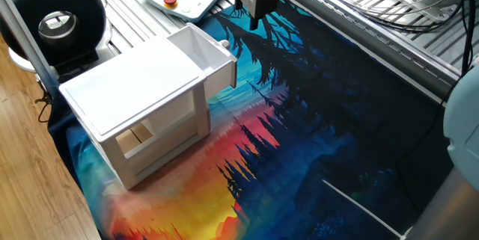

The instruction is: Grasp the handle and close the drawer

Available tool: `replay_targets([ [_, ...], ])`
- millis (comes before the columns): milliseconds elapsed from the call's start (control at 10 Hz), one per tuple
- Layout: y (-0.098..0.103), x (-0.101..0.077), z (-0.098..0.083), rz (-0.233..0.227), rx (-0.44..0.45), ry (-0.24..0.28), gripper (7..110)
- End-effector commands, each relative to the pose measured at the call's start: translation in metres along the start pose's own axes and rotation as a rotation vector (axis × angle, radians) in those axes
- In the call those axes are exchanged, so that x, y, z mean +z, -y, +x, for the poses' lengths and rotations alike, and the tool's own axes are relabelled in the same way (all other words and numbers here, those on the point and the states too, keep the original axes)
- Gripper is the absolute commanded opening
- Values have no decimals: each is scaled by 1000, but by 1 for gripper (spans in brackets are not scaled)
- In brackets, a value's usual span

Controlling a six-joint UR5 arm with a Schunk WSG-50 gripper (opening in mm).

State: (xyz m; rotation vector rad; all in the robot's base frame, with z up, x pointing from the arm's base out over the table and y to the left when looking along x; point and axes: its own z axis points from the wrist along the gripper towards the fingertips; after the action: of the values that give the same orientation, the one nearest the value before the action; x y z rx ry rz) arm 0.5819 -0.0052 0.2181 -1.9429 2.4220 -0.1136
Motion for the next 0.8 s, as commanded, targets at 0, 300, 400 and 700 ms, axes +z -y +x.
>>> replay_targets([
  [0, 9, -2, -12, 35, -4, 50, 66],
  [300, 9, -2, -22, 37, -3, 91, 66],
  [400, -6, -2, -14, -23, 3, 59, 66],
  [700, -6, -2, -11, -26, -7, 46, 66],
])
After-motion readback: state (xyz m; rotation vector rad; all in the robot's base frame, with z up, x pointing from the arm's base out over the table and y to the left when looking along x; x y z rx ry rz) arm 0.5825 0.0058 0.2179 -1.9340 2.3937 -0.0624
